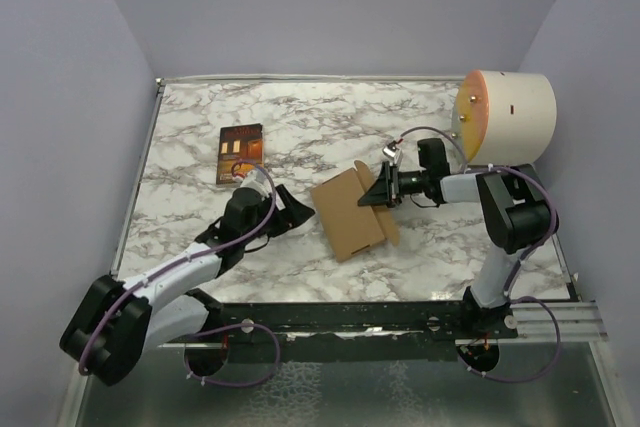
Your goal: Fold the paper box
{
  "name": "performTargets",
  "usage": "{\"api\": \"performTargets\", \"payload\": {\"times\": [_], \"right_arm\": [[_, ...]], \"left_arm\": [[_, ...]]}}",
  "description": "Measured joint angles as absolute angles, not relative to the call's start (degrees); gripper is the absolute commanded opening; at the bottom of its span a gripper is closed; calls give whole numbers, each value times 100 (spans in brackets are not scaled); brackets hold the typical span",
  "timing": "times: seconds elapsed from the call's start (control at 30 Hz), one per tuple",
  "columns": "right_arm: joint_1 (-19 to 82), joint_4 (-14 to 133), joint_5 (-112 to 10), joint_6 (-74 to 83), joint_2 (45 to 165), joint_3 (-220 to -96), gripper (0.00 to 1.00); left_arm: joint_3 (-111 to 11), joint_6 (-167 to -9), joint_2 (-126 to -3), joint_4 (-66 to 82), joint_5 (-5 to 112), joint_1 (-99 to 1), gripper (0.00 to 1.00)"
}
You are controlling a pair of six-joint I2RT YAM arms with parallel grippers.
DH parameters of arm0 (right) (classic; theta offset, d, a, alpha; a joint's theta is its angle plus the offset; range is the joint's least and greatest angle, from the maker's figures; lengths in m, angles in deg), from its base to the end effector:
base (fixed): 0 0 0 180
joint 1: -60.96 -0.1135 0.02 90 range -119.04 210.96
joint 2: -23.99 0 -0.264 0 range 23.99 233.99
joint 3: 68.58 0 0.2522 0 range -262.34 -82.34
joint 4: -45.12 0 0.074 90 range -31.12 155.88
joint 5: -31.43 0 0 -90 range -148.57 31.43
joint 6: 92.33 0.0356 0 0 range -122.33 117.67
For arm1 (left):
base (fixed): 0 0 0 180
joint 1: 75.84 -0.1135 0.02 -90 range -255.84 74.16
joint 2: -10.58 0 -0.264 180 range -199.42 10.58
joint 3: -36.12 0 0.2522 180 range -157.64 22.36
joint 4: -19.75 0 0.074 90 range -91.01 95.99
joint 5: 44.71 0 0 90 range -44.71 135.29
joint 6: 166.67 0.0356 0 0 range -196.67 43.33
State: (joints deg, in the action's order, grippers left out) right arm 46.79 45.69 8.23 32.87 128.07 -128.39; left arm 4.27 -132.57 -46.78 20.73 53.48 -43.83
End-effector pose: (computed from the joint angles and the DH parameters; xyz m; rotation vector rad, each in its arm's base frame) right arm 0.3093 0.1118 0.1315 -0.2010 2.3837 1.7828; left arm 0.1708 -0.1128 0.1818 -0.3525 2.1505 -1.0835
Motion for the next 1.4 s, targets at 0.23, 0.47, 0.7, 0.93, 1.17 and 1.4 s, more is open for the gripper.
{"api": "performTargets", "payload": {"times": [0.23, 0.47, 0.7, 0.93, 1.17, 1.4], "right_arm": [[4686, 4811, 825, 3018, 13152, -13011, 38], [4683, 5323, 644, 2437, 13158, -13291, 44], [4683, 5740, 270, 1884, 13156, -13389, 44], [4683, 6230, -167, 1359, 13040, -13462, 53], [4683, 6687, -868, 712, 12737, -13462, 65], [4683, 6892, -1542, 144, 12230, -13363, 81]], "left_arm": [[-515, -13168, -5913, 1846, 5335, -4057, 78], [-1407, -12881, -6978, 1179, 5129, -3731, 78], [-1713, -12619, -7373, 611, 4902, -3681, 78], [-2134, -12328, -7767, 320, 4814, -3681, 78], [-2567, -12084, -8180, 143, 4810, -3672, 78], [-2821, -11839, -8400, 40, 4799, -3670, 78]]}}
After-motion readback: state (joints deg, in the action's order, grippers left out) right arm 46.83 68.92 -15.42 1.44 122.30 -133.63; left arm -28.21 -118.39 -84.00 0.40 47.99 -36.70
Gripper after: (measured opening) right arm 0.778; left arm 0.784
